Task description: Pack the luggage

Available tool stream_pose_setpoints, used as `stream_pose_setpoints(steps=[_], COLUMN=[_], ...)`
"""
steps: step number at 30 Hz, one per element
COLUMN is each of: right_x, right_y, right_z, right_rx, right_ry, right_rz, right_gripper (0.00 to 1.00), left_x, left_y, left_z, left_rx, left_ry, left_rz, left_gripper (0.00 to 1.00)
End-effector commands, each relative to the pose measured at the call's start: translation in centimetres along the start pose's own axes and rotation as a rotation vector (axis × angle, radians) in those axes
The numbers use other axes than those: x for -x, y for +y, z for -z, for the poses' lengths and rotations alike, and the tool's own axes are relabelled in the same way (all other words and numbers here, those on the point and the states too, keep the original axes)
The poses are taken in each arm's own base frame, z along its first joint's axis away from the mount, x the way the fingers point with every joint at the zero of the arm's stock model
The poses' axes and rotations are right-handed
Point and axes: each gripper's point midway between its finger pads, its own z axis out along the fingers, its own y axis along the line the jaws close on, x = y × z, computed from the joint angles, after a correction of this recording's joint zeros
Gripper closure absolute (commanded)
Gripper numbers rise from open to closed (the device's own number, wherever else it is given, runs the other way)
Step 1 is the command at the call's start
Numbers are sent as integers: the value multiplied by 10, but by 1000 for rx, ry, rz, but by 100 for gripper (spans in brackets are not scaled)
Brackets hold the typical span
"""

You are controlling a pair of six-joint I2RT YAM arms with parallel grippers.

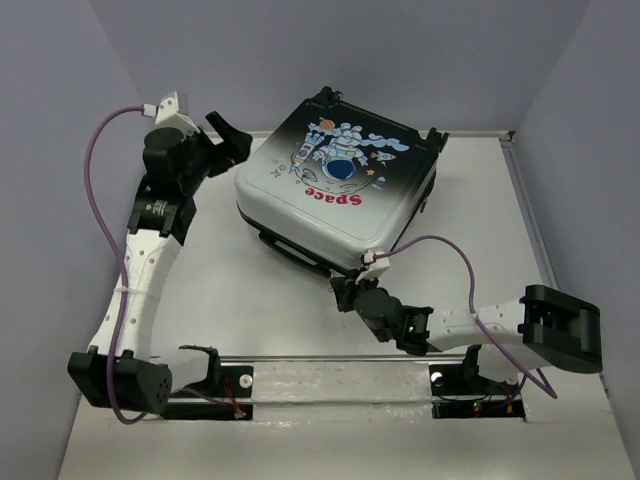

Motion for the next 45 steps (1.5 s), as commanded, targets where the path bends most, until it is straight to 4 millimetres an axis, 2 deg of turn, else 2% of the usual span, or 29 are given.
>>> stream_pose_setpoints(steps=[1,2,3,4,7,8,12,13,15,16,19,20,21,22,23,24,25,26,27,28,29,32,36,38,41,42,43,44,45], right_x=[10,12,9,6,5,1,11,2,2,14,9,28,19,25,39,45,35,48,44,43,33,27,19,17,13,12,7,31,3], right_y=[19,24,25,26,30,30,57,54,72,91,115,143,150,157,180,186,191,196,203,205,210,214,211,219,216,210,206,205,187], right_z=[6,4,4,3,-1,-4,-19,-21,-35,-43,-66,-72,-81,-88,-93,-100,-105,-116,-119,-124,-126,-128,-128,-129,-128,-124,-115,-98,-80], right_rx=[46,52,54,57,54,50,83,80,100,122,154,211,226,241,302,324,351,363,390,408,445,510,589,655,644,631,616,612,573], right_ry=[-21,-17,-6,5,11,19,8,25,24,-2,-8,-52,-42,-52,-71,-88,-82,-107,-102,-105,-83,-56,-7,25,53,68,94,69,170], right_rz=[-54,-54,-45,-37,-25,-5,49,78,116,104,176,169,192,187,169,163,176,160,161,164,180,193,190,184,202,205,215,205,235], right_gripper=[93,93,93,93,93,93,93,93,93,93,93,93,93,93,93,93,93,93,93,93,93,93,93,93,92,87,63,49,33], left_x=[3,5,-6,-13,-41,-47,-97,-97,-130,-151,-165,-166,-164,-164,-162,-162,-152,-141,-146,-134,-135,-113,-104,-104,-106,-107,-108,-110,-112], left_y=[68,82,96,93,105,94,81,81,68,62,55,55,52,52,55,55,62,69,70,64,79,79,80,90,99,100,101,102,105], left_z=[-41,-50,-67,-74,-96,-98,-101,-101,-96,-88,-69,-62,-50,-43,-36,-30,-21,-12,-10,-7,-2,13,30,33,31,29,26,21,16], left_rx=[130,142,151,102,76,-9,-92,-93,-146,-170,-193,-197,-208,-210,-207,-211,-180,-161,-169,-156,-55,-6,30,79,110,112,114,110,115], left_ry=[78,87,135,172,272,292,405,404,482,536,568,572,565,565,558,553,519,482,497,474,481,401,360,344,338,339,341,353,363], left_rz=[-23,-13,5,13,34,46,103,103,134,146,139,129,115,109,103,103,82,87,74,16,-17,-90,-132,-143,-145,-142,-137,-131,-126], left_gripper=[2,2,2,2,2,2,3,3,4,4,6,6,6,6,6,7,7,9,10,11,11,7,4,3,2,2,2,2,2])
